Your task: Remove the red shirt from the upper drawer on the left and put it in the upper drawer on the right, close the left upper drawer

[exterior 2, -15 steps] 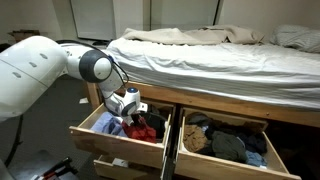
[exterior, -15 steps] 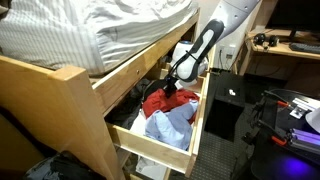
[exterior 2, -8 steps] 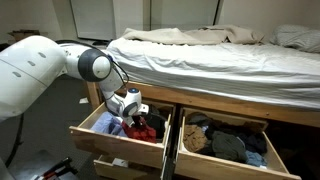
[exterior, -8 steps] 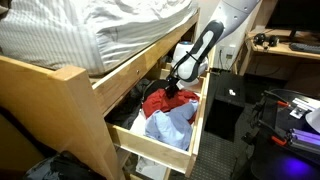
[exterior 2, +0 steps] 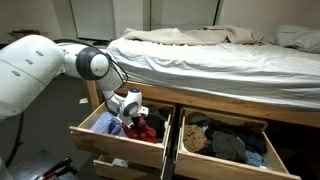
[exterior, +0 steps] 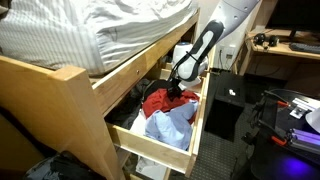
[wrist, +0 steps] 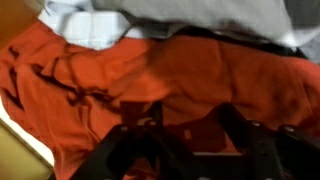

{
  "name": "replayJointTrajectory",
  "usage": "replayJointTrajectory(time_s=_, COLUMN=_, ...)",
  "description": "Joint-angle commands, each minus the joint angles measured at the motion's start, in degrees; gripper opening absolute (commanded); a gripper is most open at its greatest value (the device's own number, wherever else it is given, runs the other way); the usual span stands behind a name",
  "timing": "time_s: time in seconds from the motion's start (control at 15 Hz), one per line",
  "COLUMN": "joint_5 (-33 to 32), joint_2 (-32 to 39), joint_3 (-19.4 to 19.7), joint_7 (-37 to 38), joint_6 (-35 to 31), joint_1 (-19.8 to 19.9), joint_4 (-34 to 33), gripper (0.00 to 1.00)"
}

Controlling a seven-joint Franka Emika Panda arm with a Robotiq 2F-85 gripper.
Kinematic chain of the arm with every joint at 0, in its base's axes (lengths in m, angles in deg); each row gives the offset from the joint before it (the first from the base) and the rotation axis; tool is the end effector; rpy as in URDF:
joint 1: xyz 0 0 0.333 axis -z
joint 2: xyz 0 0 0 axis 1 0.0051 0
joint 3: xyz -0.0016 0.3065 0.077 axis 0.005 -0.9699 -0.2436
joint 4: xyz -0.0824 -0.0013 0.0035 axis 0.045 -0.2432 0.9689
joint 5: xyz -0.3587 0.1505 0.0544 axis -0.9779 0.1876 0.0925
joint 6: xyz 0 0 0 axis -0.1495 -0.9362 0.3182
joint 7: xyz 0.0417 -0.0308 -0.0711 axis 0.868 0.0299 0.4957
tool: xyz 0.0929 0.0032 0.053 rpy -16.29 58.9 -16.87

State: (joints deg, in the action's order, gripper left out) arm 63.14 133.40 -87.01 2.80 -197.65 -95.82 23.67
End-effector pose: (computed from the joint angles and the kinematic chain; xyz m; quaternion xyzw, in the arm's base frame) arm 0.6130 0.0561 -0.0009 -0.9928 0.1185 -0.0104 0.0139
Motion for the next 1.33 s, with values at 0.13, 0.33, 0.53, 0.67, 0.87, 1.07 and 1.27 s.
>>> replayJointTrajectory(time_s=0.13, joint_5=-1.29, joint_2=-1.05, joint_3=6.98, joint_7=7.08, joint_6=12.57, joint_1=-6.17, joint_4=-0.93, gripper=1.0)
replayJointTrajectory(time_s=0.33, joint_5=-0.91, joint_2=-0.13, joint_3=5.93, joint_7=6.06, joint_6=10.68, joint_1=-5.18, joint_4=-1.31, gripper=1.0)
replayJointTrajectory(time_s=0.53, joint_5=-0.44, joint_2=1.29, joint_3=8.16, joint_7=10.55, joint_6=3.37, joint_1=-7.31, joint_4=-1.49, gripper=1.0)
replayJointTrajectory(time_s=0.67, joint_5=-0.35, joint_2=2.13, joint_3=10.06, joint_7=13.15, joint_6=-1.4, joint_1=-8.88, joint_4=-1.52, gripper=0.75)
replayJointTrajectory(time_s=0.87, joint_5=0.68, joint_2=3.08, joint_3=11.49, joint_7=15.04, joint_6=-4.68, joint_1=-10.16, joint_4=-1.61, gripper=0.6)
replayJointTrajectory(time_s=1.07, joint_5=1.3, joint_2=3.57, joint_3=12.32, joint_7=16.25, joint_6=-6.09, joint_1=-11.19, joint_4=-1.53, gripper=0.38)
replayJointTrajectory(time_s=1.27, joint_5=1.32, joint_2=3.88, joint_3=12.99, joint_7=17.19, joint_6=-6.14, joint_1=-12.05, joint_4=-1.52, gripper=0.19)
